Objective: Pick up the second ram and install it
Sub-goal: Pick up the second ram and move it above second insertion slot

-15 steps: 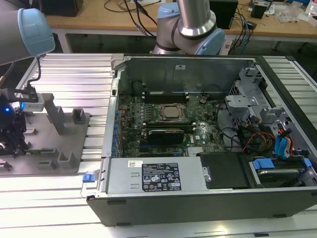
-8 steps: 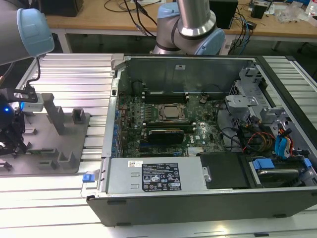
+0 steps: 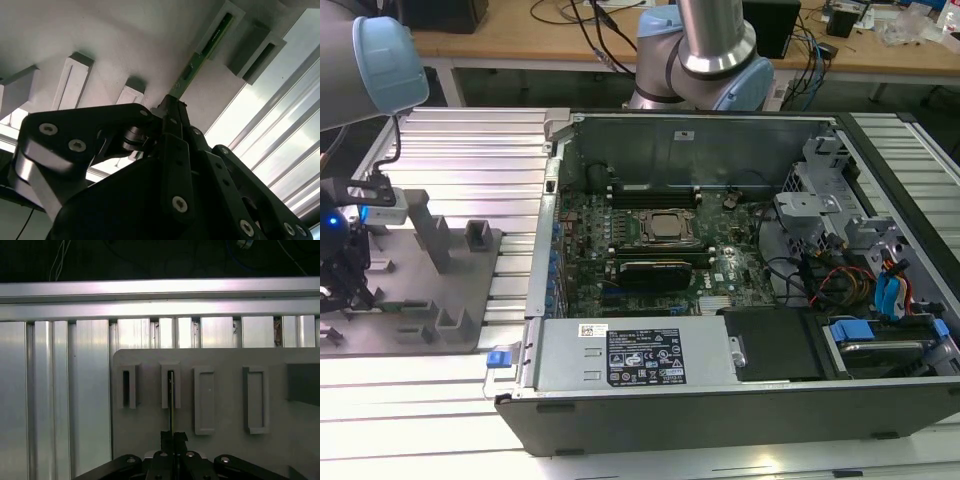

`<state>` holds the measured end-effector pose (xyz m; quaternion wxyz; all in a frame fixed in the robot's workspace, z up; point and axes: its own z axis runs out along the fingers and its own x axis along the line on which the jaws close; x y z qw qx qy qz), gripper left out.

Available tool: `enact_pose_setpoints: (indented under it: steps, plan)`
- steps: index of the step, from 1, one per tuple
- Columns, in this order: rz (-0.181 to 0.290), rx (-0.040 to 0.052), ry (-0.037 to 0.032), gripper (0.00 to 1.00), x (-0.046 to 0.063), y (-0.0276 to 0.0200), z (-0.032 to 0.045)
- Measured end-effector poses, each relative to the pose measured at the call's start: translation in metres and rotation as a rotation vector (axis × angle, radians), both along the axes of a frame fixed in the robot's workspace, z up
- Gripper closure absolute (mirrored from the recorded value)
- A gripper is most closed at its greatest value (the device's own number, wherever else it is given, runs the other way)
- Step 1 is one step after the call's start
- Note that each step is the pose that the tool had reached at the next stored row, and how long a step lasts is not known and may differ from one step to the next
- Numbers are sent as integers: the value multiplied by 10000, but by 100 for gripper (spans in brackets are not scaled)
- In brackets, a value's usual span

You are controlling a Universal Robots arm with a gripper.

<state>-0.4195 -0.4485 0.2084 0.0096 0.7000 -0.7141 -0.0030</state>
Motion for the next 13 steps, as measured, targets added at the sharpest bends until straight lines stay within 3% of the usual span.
enact_pose_setpoints:
  steps: [6, 11, 13]
  plan:
    - [2, -1, 1, 91, 0, 0, 52]
    - [3, 0, 0, 91, 0, 0, 273]
    - [2, 0, -1, 91, 0, 0, 444]
